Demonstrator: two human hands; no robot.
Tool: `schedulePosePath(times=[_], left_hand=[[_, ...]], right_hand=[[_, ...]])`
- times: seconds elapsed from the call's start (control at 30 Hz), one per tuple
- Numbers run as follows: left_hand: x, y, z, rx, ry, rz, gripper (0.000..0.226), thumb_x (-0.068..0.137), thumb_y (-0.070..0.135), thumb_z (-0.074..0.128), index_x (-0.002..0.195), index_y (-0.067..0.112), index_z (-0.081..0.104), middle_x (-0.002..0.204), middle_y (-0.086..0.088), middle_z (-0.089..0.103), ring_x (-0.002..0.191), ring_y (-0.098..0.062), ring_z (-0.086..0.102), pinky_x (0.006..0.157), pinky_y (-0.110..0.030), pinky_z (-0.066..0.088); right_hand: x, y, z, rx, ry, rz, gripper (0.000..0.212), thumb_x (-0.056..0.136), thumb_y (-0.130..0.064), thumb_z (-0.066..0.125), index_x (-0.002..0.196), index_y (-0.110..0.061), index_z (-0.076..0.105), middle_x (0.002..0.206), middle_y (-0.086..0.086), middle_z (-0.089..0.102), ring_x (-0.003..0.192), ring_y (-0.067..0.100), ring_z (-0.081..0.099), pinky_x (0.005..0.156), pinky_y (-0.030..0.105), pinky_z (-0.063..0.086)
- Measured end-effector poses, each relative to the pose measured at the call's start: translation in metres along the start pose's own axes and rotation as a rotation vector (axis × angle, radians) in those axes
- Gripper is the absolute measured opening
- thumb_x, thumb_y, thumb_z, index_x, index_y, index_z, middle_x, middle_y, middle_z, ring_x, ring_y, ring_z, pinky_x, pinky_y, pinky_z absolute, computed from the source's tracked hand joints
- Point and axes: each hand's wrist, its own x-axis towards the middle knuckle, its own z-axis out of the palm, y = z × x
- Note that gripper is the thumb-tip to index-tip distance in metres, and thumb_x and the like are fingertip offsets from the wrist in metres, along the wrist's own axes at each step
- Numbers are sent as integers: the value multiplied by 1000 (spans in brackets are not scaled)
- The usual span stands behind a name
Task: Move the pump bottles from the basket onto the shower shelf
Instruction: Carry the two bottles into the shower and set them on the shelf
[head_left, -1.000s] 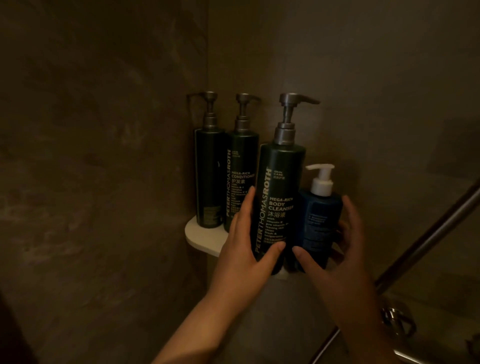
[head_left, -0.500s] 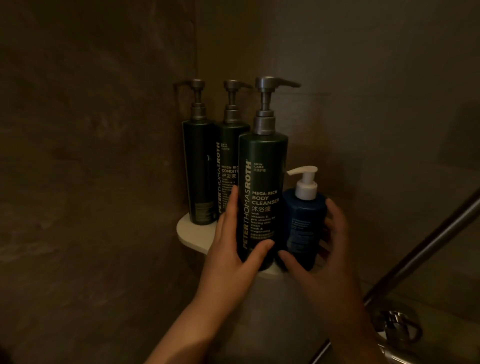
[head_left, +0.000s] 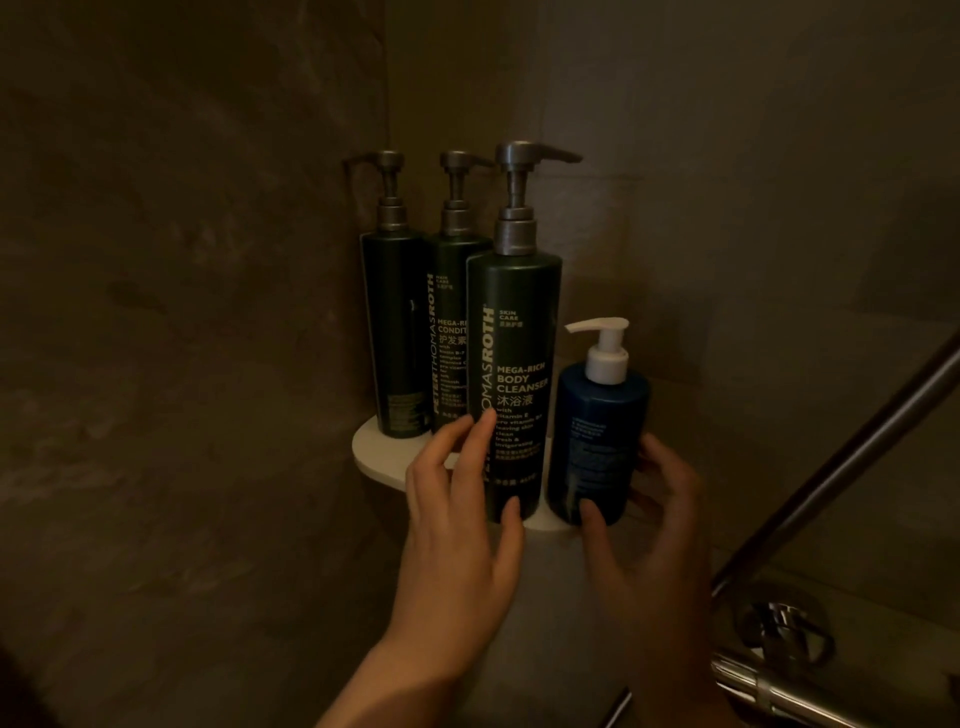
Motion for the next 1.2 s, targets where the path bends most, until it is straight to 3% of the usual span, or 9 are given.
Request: schedulePosePath(times=[0.1,0.33,0.47,0.67,0.87,1.1,1.2], left_hand=[[3,-2,5,16,13,-11,88,78,8,72,144,34,20,137,3,24,127,1,21,101,-18,22],[17,-3,16,45,-8,-23,88,79,6,70,144,33,18,136,6,23,126,-6,26,103,-22,24],[24,-3,20,70,1,-23,87,78,6,70,144,32,19,133,6,24,121,-2,25,99,-16,23],[32,-6,27,72,-29,-41,91,79,9,71,144,37,14,131,10,23,123,-17,40,95,-24,36],[40,-9,32,68,-29,-51,91,78,11,71,144,37,14,127,11,25,114,-10,41,86,-18,37],[40,-8,35,72,-27,-62,87,78,8,68,144,34,17,124,8,29,108,-12,47,84,-21,44],[40,-8,35,70,-30,-68,78,79,7,67,140,31,25,125,3,34,112,-13,47,87,-21,43]], right_hand=[[2,1,3,-26,6,-8,72,77,-10,71,136,-30,34,133,-7,41,121,8,46,92,20,42],[11,8,7,-34,-2,16,69,78,-11,70,133,-33,34,130,-11,42,117,4,45,92,8,37],[14,13,8,-23,-12,31,67,79,-14,70,132,-35,34,126,-15,42,113,-13,41,90,1,34],[19,20,12,-19,-11,31,64,80,-19,67,133,-36,35,124,-19,40,115,1,46,90,18,39],[23,23,13,-7,-41,48,65,81,-21,66,131,-43,31,126,-16,41,116,7,49,90,18,40],[25,26,13,15,-53,67,59,82,-17,67,132,-28,38,129,-5,46,118,16,51,95,36,48],[25,25,12,33,-46,65,58,83,-18,66,132,-28,38,128,-10,44,118,14,51,95,36,47]])
